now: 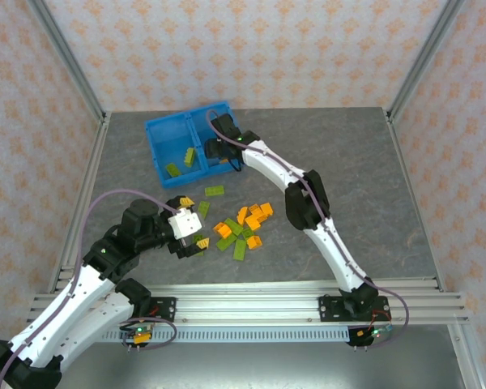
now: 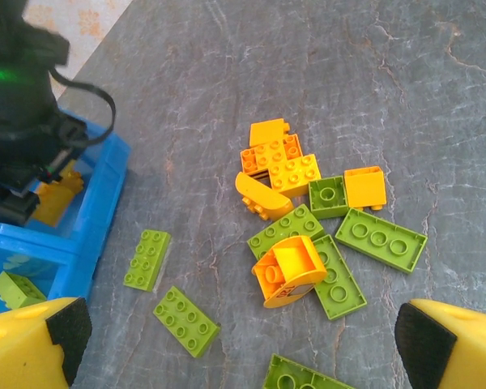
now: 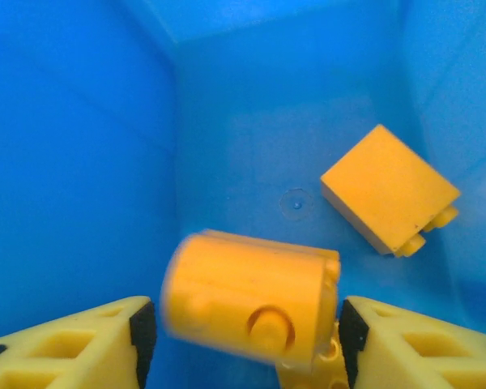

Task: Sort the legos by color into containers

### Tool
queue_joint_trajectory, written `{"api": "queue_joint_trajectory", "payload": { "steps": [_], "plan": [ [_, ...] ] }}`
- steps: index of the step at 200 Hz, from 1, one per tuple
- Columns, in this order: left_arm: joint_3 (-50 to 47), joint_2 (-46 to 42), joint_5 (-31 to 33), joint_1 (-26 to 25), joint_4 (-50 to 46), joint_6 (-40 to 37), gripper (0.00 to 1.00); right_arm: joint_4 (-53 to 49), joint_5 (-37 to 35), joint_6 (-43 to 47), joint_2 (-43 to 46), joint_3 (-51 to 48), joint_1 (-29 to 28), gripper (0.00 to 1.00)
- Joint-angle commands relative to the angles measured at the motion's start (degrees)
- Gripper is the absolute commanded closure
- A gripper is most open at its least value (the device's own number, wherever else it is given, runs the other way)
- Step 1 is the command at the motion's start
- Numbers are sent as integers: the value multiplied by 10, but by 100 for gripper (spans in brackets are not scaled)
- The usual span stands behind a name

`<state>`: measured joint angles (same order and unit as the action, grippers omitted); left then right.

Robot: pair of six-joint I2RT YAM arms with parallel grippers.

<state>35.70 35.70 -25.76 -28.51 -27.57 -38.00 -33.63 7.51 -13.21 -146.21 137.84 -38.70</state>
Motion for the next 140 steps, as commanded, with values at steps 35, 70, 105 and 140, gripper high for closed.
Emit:
{"api": "queue_joint_trajectory", "payload": {
  "steps": [35, 70, 105, 140],
  "plan": [
    [-18, 2, 47, 1, 2, -12, 0, -24, -1, 29, 124, -15, -1, 31],
    [-25, 9, 120, 1, 49, 75, 0, -2, 35, 26, 264, -180, -2, 31],
    [7, 61, 175, 14, 23, 122, 0, 153, 102, -24, 490, -531, -3, 30],
    [86, 166, 254, 29, -1, 323, 0, 170, 205, -10, 635, -750, -32, 26]
  ]
}}
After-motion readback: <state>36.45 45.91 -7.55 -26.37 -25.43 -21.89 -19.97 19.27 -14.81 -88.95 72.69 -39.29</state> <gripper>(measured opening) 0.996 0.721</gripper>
